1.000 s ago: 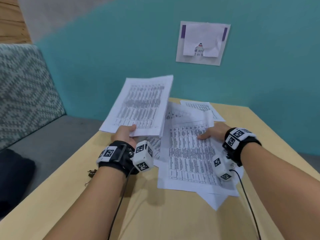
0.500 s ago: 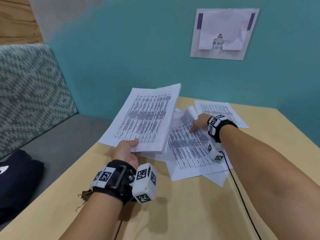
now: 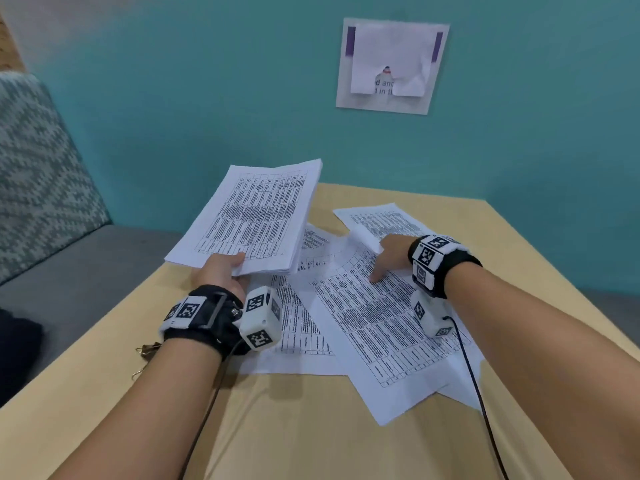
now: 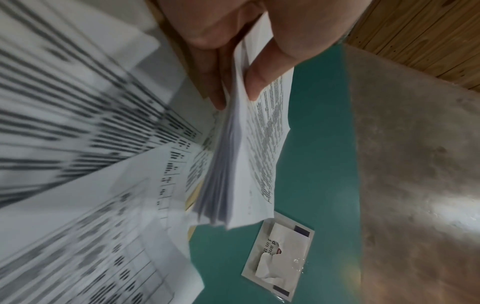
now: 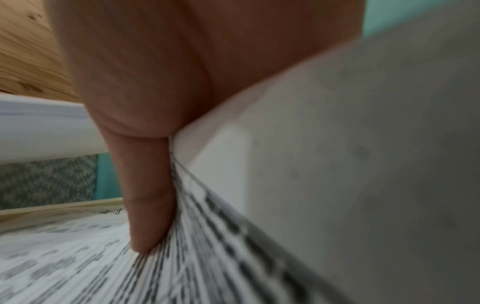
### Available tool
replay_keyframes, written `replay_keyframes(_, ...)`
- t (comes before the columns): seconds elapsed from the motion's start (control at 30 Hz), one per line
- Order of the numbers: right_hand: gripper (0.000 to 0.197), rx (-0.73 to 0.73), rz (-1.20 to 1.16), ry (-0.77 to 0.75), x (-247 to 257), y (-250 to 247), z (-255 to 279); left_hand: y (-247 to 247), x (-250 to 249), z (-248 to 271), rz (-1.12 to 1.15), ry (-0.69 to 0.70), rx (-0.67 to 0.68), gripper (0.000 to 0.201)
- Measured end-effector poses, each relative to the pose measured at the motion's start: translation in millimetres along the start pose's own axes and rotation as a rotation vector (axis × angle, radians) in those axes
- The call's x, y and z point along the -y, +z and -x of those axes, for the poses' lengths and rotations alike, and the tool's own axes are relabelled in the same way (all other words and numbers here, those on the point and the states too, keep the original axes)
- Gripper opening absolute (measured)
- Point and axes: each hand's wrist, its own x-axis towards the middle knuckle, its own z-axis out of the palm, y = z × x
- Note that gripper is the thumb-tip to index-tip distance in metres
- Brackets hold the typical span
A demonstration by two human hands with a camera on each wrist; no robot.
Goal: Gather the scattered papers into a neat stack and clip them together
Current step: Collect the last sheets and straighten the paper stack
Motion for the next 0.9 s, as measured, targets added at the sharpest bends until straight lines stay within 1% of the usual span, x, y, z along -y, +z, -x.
replay_keyframes(0.03, 0.072, 0.002, 0.016, -0.002, -3.0, -0.5, 10.6, 0.1, -0.2, 2.8, -0.013, -0.004, 0.016, 0.028)
replay_keyframes(0.1, 0.07, -0.007, 0.011, 0.004, -6.4, -2.3, 27.9, -0.8, -0.3, 4.2, -0.038, 0.0, 0.037, 0.026)
replay_keyframes(0.17, 0.07, -0.046, -0.033, 0.007, -3.4, -5.6, 38.1, -1.4, 0.4, 3.7, -0.053, 0.019, 0.016, 0.027)
replay_keyframes(0.23, 0.072, -0.085, -0.084, -0.008, 5.8, -7.3, 35.9, -2.3, 1.3, 1.4, -0.04, 0.031, 0.001, 0.032)
replay_keyframes(0.33, 0.071, -0.079, -0.116, -0.044, 27.7, -0.8, 20.0, 0.2, 2.4, -2.6, -0.039, 0.024, -0.017, 0.022)
replay_keyframes(0.4, 0.072, -0.052, -0.104, -0.04, 41.2, 6.7, 8.1, 0.7, 4.2, -9.1, -0.047, 0.039, -0.025, 0.022)
replay_keyframes(0.43, 0.074, -0.034, -0.092, -0.028, 46.6, 10.0, 2.5, 0.2, 5.7, -15.6, -0.049, 0.043, -0.025, 0.027)
replay_keyframes(0.5, 0.073, -0.009, -0.068, -0.003, 53.8, 14.1, -6.3, -1.1, 9.0, -26.4, -0.08, 0.053, 0.023, 0.048)
replay_keyframes(0.53, 0.074, -0.005, -0.07, 0.007, 56.0, 15.4, -9.9, -1.9, 10.6, -31.2, -0.092, 0.058, 0.041, 0.053)
replay_keyframes(0.57, 0.078, -0.006, -0.083, 0.012, 56.8, 16.5, -14.3, -3.0, 12.0, -36.5, -0.093, 0.05, 0.056, 0.052)
replay_keyframes(0.63, 0.093, -0.015, -0.139, 0.025, 57.4, 17.5, -19.6, -4.7, 12.5, -40.2, -0.089, 0.041, 0.053, 0.051)
replay_keyframes(0.67, 0.095, -0.027, -0.164, 0.032, 57.4, 17.5, -20.3, -5.2, 12.1, -39.8, -0.079, 0.041, 0.035, 0.051)
replay_keyframes(0.7, 0.089, -0.032, -0.178, 0.04, 56.8, 17.0, -20.4, -6.5, 12.1, -42.9, -0.065, 0.04, -0.009, 0.049)
replay_keyframes(0.73, 0.076, -0.028, -0.181, 0.041, 55.9, 15.9, -21.3, -6.7, 11.9, -44.8, -0.047, 0.04, -0.04, 0.048)
replay_keyframes(0.77, 0.064, -0.022, -0.176, 0.043, 53.7, 13.5, -22.2, -6.0, 12.6, -47.3, -0.036, 0.039, -0.025, 0.05)
replay_keyframes(0.8, 0.055, -0.027, -0.173, 0.049, 51.4, 10.2, -23.4, -6.2, 12.8, -48.6, -0.034, 0.038, -0.021, 0.058)
replay_keyframes(0.83, 0.051, -0.044, -0.173, 0.057, 47.5, 5.4, -25.0, -5.5, 11.2, -43.9, -0.022, 0.037, -0.021, 0.065)
replay_keyframes(0.87, 0.05, -0.069, -0.177, 0.064, 42.0, 0.2, -25.7, -5.4, 10.5, -41.9, 0.006, 0.037, -0.037, 0.068)
replay_keyframes(0.9, 0.051, -0.099, -0.187, 0.089, 34.9, -5.3, -26.8, -5.4, 9.5, -39.1, 0.013, 0.037, -0.036, 0.066)
